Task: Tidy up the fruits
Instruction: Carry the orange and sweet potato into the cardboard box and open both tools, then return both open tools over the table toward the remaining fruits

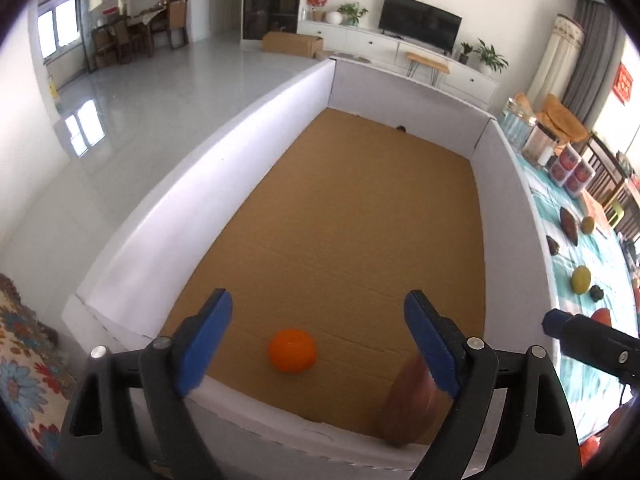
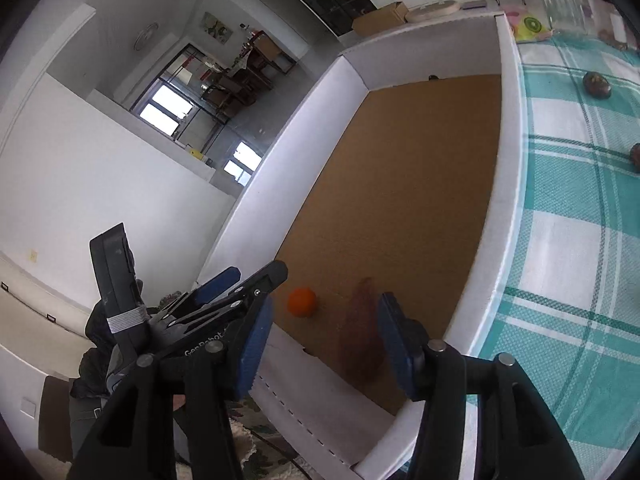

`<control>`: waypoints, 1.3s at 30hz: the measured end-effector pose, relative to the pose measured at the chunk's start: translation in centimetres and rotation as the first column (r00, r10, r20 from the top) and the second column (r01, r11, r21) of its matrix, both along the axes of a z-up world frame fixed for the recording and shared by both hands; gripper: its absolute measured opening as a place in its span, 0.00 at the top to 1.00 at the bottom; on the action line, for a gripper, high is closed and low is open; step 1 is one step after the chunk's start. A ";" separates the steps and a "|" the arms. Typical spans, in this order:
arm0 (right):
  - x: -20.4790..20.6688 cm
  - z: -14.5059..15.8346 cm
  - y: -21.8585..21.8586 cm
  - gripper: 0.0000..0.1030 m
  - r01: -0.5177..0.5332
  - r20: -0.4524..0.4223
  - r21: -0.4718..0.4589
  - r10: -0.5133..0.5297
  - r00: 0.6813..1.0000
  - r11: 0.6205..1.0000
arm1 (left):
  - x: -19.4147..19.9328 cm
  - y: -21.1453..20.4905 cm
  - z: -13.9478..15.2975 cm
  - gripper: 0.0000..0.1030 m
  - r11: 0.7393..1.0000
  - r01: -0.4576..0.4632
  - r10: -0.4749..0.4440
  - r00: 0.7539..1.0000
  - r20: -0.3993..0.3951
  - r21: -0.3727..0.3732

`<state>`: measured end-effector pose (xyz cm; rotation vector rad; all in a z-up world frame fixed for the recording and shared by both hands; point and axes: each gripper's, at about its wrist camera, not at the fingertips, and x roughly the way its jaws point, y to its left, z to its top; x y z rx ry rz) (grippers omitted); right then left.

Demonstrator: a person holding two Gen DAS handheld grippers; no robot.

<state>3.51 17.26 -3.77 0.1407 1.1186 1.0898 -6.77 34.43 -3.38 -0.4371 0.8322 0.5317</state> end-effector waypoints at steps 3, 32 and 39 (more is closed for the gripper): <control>0.1 0.9 -4.3 0.24 0.080 0.097 0.012 -0.081 0.992 0.997 | 0.6 -2.0 0.6 0.14 0.998 0.053 -0.050 0.997 0.066 -0.036; 3.0 -8.1 -30.3 0.11 0.708 0.317 -0.322 -0.634 0.706 0.628 | 12.4 -27.9 -7.9 0.09 0.776 0.627 -0.622 0.779 -0.078 0.075; 2.5 -7.4 -32.2 0.11 0.780 0.330 -0.277 -0.707 0.626 0.562 | 12.3 -28.0 -8.3 0.03 0.775 0.623 -0.619 0.782 -0.075 0.108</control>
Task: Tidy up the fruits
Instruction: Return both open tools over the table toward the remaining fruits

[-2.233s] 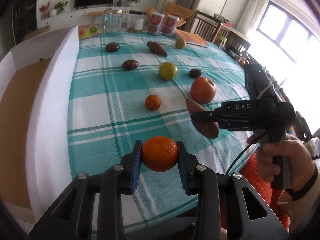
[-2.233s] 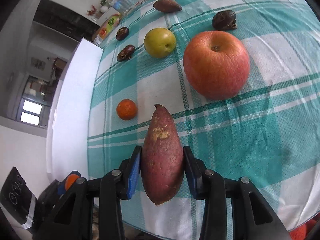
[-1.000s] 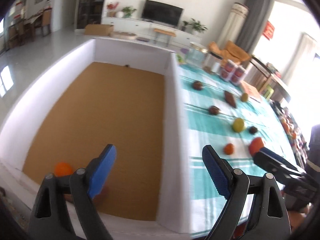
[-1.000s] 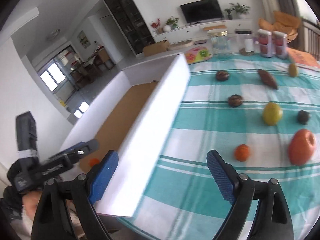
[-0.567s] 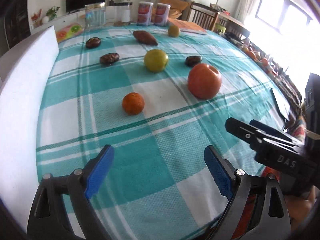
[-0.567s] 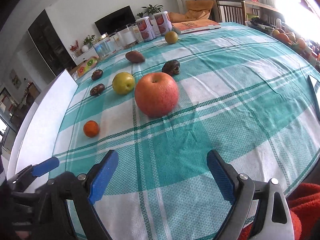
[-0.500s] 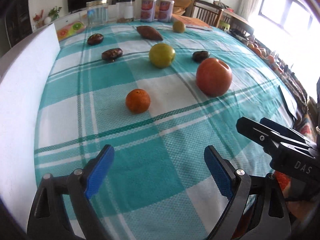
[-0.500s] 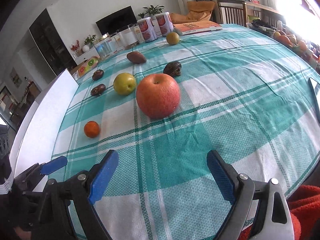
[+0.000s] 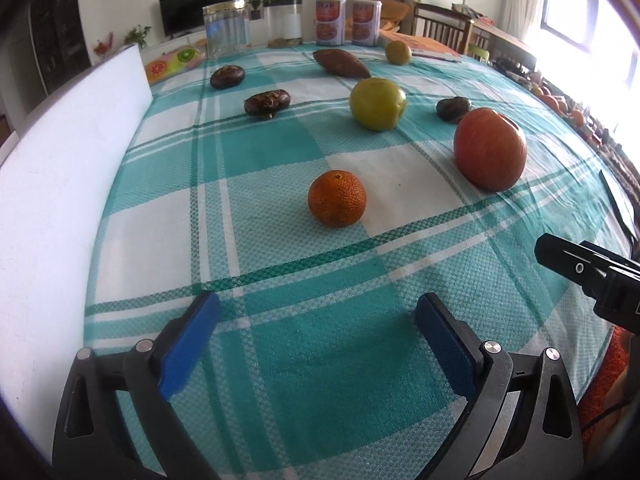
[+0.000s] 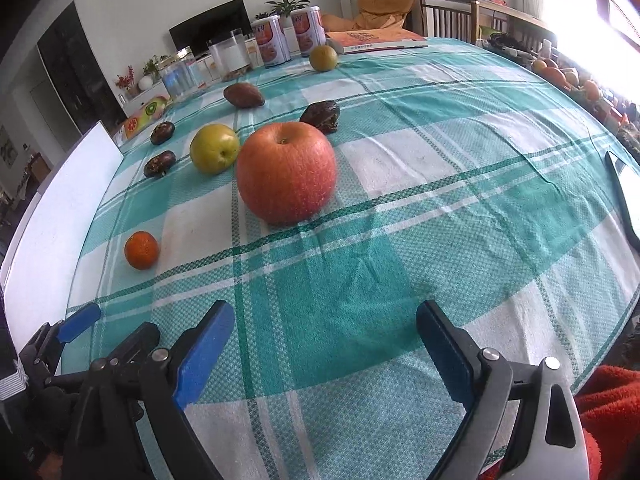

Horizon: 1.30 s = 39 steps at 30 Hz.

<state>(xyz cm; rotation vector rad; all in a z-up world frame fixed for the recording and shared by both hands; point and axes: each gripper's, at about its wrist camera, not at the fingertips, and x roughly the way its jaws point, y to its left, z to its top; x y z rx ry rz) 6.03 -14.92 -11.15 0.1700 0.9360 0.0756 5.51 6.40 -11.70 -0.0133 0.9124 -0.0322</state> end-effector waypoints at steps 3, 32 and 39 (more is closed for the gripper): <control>0.4 -0.4 -0.7 0.10 0.039 -0.025 0.014 -0.038 0.999 0.999 | 0.1 -0.1 -0.1 0.02 1.000 -0.002 0.003 1.000 -0.001 0.009; 0.0 -0.3 -2.6 0.01 0.109 -0.023 0.076 -0.108 0.994 0.991 | 0.1 0.0 -0.1 0.01 1.000 -0.004 0.004 1.000 -0.001 0.009; 0.1 -0.4 -2.4 0.00 0.103 -0.025 0.065 -0.102 0.995 0.993 | 0.1 0.0 -0.1 0.01 1.000 -0.004 0.004 1.000 -0.001 0.009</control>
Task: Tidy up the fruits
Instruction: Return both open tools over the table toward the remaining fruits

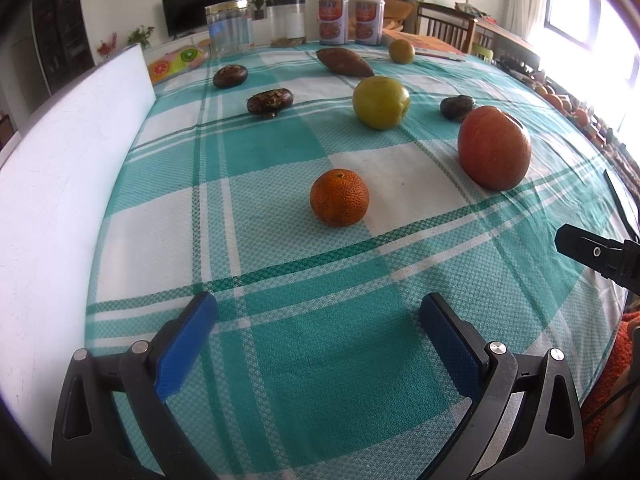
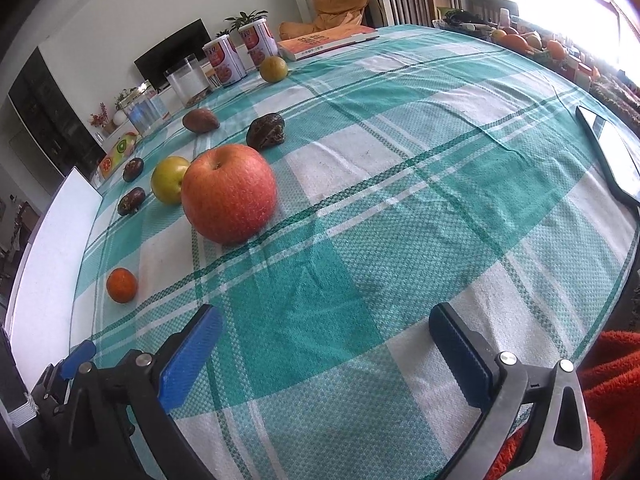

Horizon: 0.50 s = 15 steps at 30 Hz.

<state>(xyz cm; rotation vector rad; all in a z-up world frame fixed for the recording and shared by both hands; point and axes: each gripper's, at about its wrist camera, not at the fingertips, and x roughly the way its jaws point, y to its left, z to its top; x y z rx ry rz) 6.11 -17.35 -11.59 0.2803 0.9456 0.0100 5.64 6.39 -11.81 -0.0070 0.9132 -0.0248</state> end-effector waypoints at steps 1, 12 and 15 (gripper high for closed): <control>0.0 0.0 0.0 0.00 0.000 0.000 0.000 0.000 1.000 1.000 | 0.0 0.0 0.0 0.01 1.000 0.000 0.000 1.000 0.000 0.000; 0.1 0.0 0.1 0.00 -0.002 -0.002 -0.005 0.002 1.000 1.000 | 0.0 0.5 0.0 0.01 1.000 0.024 -0.025 1.000 -0.010 -0.019; 0.1 -0.1 0.1 0.00 -0.004 -0.002 -0.007 0.004 1.000 1.000 | -0.1 0.9 0.1 0.01 0.998 0.049 -0.049 0.999 -0.017 -0.039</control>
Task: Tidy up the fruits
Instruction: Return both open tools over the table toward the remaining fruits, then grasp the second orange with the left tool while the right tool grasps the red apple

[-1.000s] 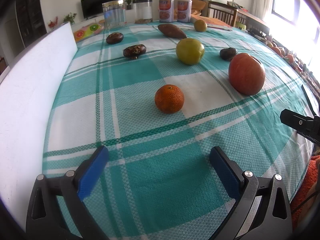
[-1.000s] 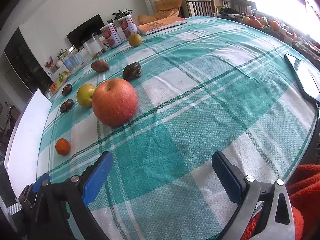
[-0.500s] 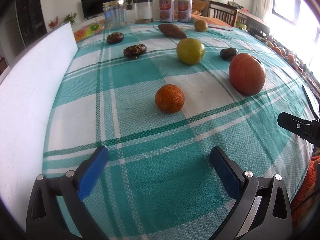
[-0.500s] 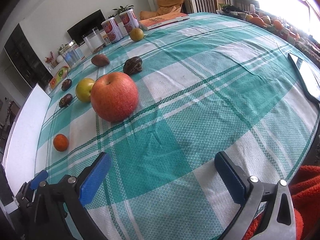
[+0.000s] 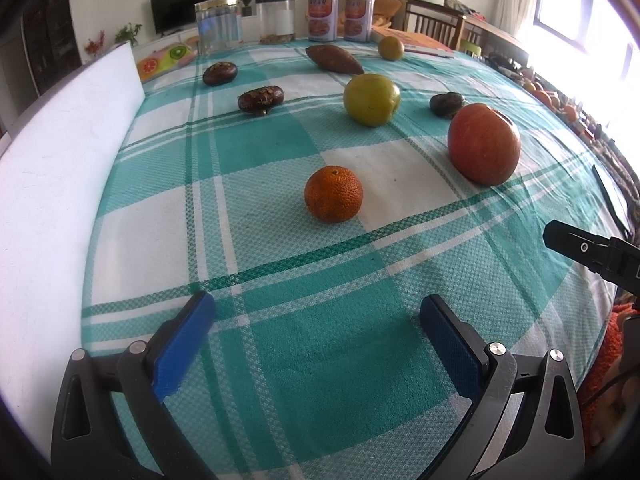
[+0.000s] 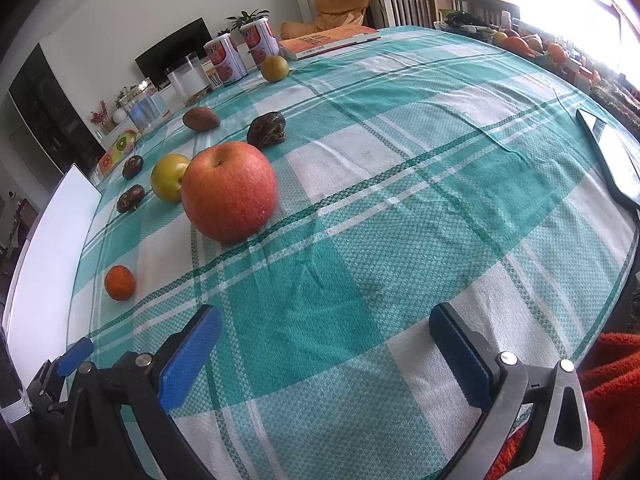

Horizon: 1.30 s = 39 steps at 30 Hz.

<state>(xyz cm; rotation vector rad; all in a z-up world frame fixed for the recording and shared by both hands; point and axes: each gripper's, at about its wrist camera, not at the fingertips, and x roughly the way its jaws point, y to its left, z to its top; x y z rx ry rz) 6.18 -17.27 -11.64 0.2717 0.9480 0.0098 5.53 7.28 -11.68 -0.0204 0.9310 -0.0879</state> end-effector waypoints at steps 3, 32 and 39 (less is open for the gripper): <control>0.0 0.0 0.0 0.00 0.001 0.002 0.006 -0.001 1.000 1.000 | 0.0 0.5 0.3 0.02 0.999 0.002 -0.003 1.000 -0.023 -0.034; 6.6 3.7 -4.9 0.00 -0.106 0.042 0.226 0.099 0.994 0.968 | 2.6 0.6 2.6 0.70 0.996 0.024 -0.024 1.000 0.002 -0.089; 9.7 2.0 3.7 0.00 -0.405 -0.052 0.044 0.407 0.912 0.913 | 1.2 1.4 3.1 0.70 0.989 0.015 -0.016 1.000 -0.009 -0.150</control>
